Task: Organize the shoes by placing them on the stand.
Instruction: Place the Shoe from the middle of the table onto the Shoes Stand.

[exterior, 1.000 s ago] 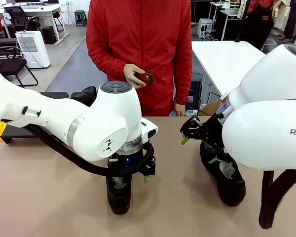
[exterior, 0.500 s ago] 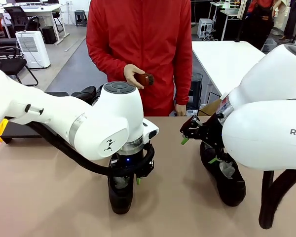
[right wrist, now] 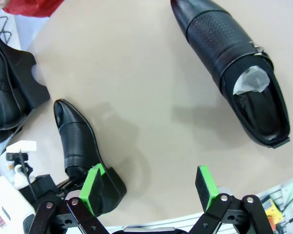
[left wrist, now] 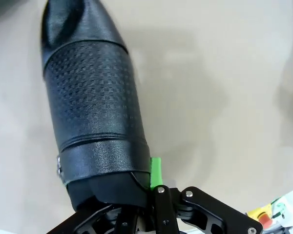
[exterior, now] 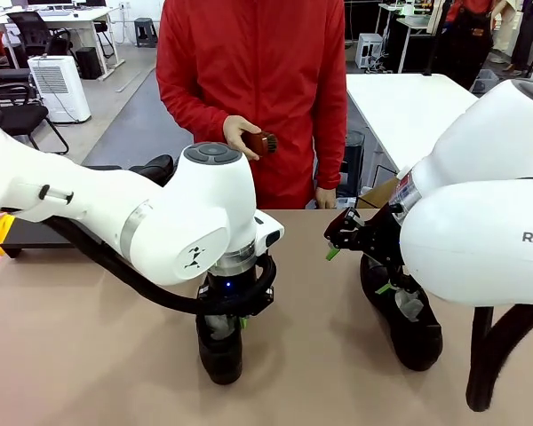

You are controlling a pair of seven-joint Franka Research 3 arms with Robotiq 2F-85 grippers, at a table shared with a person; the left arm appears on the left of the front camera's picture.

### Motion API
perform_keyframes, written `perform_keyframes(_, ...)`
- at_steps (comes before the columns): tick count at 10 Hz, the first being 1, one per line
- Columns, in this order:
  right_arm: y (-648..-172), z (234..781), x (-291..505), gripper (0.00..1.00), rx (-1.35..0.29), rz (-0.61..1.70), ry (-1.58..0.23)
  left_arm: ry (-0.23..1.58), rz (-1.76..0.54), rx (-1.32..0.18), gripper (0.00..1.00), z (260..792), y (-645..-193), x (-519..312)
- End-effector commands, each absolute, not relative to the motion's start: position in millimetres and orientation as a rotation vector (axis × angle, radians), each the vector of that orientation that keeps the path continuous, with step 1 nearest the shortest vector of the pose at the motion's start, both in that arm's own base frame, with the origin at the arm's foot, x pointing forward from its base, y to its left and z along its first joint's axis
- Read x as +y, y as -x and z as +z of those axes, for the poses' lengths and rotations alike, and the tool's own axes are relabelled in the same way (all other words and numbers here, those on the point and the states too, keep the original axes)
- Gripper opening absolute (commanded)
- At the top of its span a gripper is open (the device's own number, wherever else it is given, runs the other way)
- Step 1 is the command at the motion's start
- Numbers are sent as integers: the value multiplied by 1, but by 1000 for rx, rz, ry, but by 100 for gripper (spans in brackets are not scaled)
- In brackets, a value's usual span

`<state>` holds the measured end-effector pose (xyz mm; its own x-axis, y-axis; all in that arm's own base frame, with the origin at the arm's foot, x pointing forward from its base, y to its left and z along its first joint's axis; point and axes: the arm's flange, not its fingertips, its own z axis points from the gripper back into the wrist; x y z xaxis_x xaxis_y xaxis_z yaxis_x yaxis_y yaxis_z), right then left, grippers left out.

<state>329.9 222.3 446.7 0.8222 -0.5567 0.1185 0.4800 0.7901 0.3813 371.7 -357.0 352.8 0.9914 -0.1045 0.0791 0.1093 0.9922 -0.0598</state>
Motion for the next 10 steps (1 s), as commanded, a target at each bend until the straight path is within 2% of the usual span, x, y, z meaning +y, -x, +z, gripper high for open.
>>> perform_keyframes(1, -331, 448, 221, 100, -230, -545, -350, 88, -99, -142, 0, 402, -348, -330)
perform_keyframes(3, -331, 448, 221, 100, -230, -545, -350, 134, -88, -230, 0, 462, -331, -290)
perform_keyframes(5, -331, 448, 221, 100, -230, -545, -350, 102, -31, -405, 0, 506, -342, -231)
perform_keyframes(6, -331, 448, 221, 100, -230, -545, -350, 127, 0, -450, 0, 514, -355, -207)
perform_keyframes(8, -331, 448, 221, 100, -230, -545, -350, 56, 41, -539, 0, 521, -397, -140)
perform_keyframes(10, -331, 448, 221, 100, -230, -545, -350, -45, 78, -452, 0, 502, -440, -85)
